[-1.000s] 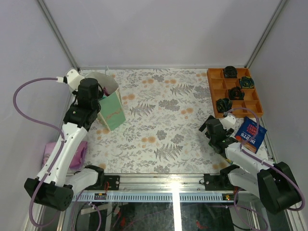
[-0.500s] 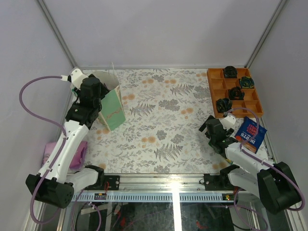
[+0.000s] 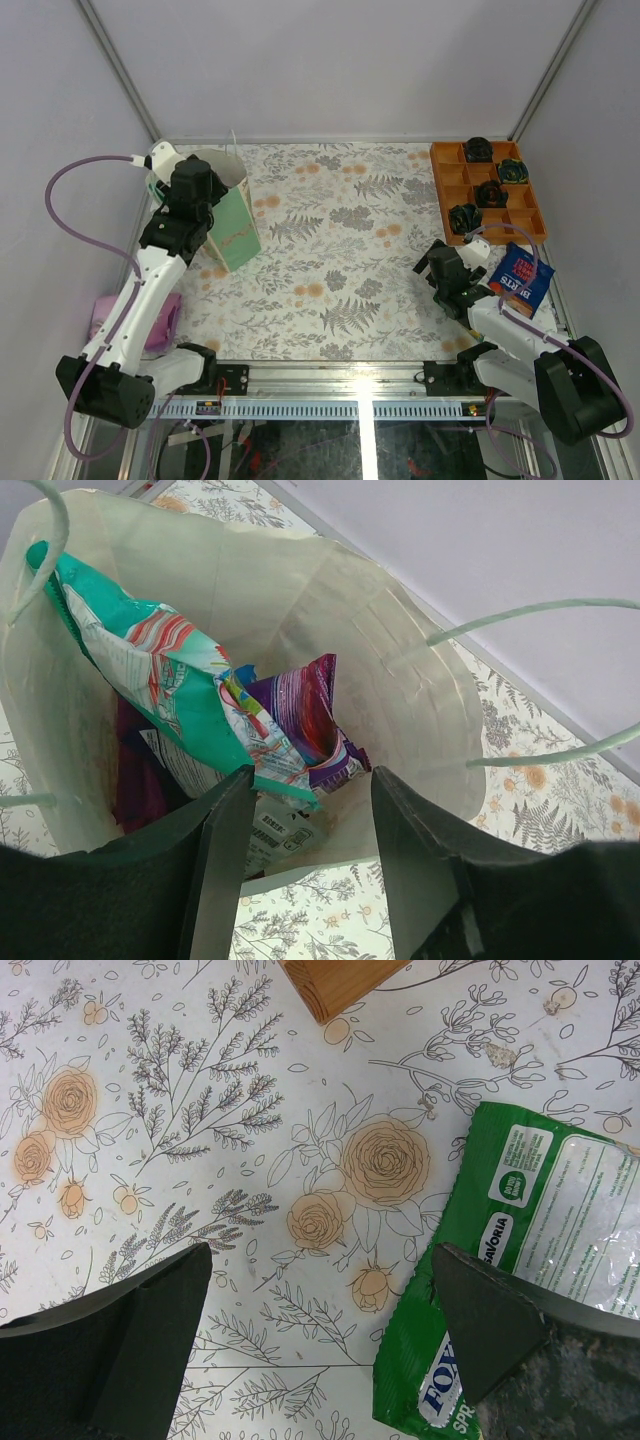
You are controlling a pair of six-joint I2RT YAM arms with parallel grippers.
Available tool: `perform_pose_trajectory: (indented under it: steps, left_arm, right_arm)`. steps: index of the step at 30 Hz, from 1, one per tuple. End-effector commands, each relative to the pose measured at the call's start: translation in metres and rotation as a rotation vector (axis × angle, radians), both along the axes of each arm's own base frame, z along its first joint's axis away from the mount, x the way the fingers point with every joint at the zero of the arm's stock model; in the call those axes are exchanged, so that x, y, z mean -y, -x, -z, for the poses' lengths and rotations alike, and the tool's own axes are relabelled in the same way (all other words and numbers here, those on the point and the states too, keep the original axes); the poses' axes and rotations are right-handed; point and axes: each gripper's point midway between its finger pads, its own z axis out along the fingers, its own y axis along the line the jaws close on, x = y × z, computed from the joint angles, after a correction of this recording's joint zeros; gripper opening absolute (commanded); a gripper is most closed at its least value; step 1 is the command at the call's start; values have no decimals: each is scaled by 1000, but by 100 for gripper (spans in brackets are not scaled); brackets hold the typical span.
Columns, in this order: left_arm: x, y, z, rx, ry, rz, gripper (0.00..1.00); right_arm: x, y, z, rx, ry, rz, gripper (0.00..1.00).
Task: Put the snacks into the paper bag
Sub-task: Place the snack in the paper bag.
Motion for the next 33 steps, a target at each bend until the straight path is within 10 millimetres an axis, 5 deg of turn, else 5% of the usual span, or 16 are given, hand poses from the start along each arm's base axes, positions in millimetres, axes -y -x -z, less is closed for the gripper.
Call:
perform_pose_trajectory:
  steps: [1, 9, 11, 20, 26, 33]
  left_arm:
    - [-9, -2, -10, 27, -17, -40, 48]
    - [-10, -17, 2, -21, -36, -50, 16]
    - [-9, -20, 6, -33, -36, -42, 2]
    - [21, -39, -9, -2, 6, 106, 0]
    - [56, -48, -2, -36, -25, 197, 0]
    - [67, -52, 16, -100, 3, 232, 0]
  right_arm:
    - [-8, -16, -22, 70, -32, -9, 99]
    - [-7, -15, -23, 71, -31, -7, 99]
    - [-7, -16, -23, 75, -33, -5, 99]
    - [-6, -16, -23, 70, -26, -2, 99]
    - [-6, -16, -23, 69, -24, -2, 99]
    - [-6, -17, -23, 72, -26, -2, 99]
